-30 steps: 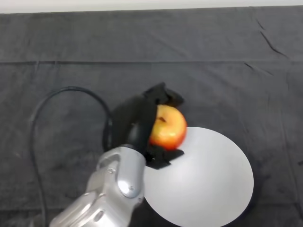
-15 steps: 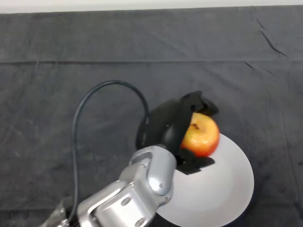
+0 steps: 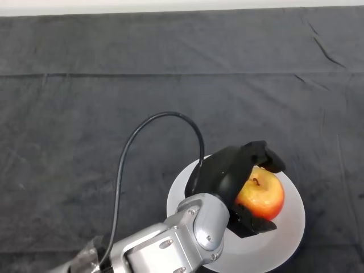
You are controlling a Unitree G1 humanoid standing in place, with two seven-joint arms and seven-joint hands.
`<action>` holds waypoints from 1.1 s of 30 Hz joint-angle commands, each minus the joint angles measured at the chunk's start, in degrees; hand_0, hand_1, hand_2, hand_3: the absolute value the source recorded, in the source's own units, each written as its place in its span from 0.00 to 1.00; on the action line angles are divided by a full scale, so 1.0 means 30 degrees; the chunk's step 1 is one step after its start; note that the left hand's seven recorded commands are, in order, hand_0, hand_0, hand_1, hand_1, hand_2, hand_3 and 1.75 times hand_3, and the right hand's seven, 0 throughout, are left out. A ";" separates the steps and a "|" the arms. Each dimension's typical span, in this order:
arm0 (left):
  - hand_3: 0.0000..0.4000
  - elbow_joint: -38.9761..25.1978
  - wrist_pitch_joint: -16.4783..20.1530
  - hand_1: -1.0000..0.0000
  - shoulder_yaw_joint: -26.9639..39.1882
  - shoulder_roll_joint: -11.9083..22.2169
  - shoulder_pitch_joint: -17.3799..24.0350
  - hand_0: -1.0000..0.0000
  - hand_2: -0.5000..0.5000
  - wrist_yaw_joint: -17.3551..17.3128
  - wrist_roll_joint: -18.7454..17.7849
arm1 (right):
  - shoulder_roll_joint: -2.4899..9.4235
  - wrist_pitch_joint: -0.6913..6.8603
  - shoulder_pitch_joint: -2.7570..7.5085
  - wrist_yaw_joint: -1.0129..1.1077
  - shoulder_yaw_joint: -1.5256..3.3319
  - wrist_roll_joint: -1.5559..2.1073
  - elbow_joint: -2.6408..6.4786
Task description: Move the apple to the plate
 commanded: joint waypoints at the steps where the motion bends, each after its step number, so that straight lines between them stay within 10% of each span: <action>1: 1.00 -0.0002 0.0083 0.00 -0.0501 0.0620 -0.0610 0.00 0.50 0.0015 -0.0403 | -0.0253 0.0029 0.0308 -0.0001 -0.0225 0.0554 -0.0237; 9: 1.00 -0.0156 0.0597 0.01 -0.0716 0.0832 -0.0962 0.00 0.50 0.0094 -0.0966 | -0.0265 0.0029 0.0297 0.0010 -0.0232 0.0553 -0.0208; 13: 0.51 -0.0320 0.0834 1.00 -0.0702 0.0962 -0.1063 0.49 0.25 0.0179 -0.1139 | -0.0271 0.0029 0.0292 0.0014 -0.0234 0.0552 -0.0195; 14: 0.00 -0.0381 0.0913 1.00 -0.0660 0.1004 -0.1102 1.00 0.50 0.0185 -0.1181 | -0.0273 0.0029 0.0291 0.0016 -0.0235 0.0551 -0.0192; 33: 0.00 -0.3481 0.1454 1.00 0.3406 0.2815 -0.0460 1.00 0.50 0.1048 -0.0317 | -0.0284 0.0024 0.0278 0.0031 -0.0244 0.0544 -0.0158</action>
